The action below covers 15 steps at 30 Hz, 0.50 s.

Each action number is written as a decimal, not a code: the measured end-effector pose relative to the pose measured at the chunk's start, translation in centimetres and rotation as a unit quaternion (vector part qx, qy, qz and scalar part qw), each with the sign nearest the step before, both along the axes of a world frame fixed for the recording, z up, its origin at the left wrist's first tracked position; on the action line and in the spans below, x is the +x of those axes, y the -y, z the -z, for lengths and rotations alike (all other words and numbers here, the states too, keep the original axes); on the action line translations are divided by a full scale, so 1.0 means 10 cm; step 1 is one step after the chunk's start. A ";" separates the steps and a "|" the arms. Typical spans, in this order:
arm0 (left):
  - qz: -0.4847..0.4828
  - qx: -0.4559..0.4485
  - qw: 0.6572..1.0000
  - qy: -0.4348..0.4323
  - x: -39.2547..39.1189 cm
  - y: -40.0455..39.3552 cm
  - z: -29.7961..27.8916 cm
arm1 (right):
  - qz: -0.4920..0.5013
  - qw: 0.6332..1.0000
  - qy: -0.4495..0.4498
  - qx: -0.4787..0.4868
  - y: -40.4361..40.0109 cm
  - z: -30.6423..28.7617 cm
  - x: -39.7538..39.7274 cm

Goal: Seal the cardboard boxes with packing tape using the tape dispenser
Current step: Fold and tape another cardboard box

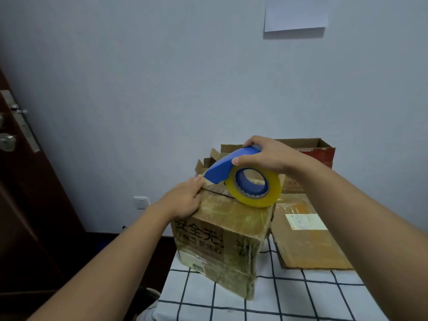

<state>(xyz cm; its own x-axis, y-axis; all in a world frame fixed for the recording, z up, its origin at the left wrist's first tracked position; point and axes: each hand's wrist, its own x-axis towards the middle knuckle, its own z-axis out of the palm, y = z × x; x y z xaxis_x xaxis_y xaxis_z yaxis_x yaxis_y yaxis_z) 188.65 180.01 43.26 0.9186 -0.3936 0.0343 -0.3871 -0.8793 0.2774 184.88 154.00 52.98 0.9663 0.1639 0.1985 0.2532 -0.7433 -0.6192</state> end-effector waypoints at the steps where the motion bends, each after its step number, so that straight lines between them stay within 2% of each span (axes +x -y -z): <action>1: 0.002 -0.001 1.000 0.004 -0.01 0.03 0.00 | 0.000 1.000 -0.003 -0.022 -0.04 -0.03 0.00; 6: 0.001 -0.039 0.999 0.017 -0.05 0.10 0.04 | 0.022 0.980 -0.046 -0.191 -0.25 -0.26 0.09; 9: 0.019 -0.022 0.999 0.026 -0.06 0.10 0.04 | 0.032 0.958 -0.074 -0.275 -0.44 -0.38 0.21; 12: 0.047 0.009 0.998 0.035 -0.06 0.09 0.03 | 0.012 0.933 -0.117 -0.340 -0.63 -0.42 0.35; 15: 0.047 -0.005 0.998 0.031 -0.08 0.07 0.03 | -0.011 0.912 -0.145 -0.383 -0.79 -0.39 0.46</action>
<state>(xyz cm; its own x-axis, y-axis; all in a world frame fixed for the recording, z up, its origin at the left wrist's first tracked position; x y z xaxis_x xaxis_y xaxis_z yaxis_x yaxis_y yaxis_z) 187.90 179.28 42.96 0.8740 -0.4768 0.0936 -0.4837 -0.8358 0.2597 189.43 161.87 56.87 0.9547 0.1670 -0.2462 0.1811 -0.9828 0.0355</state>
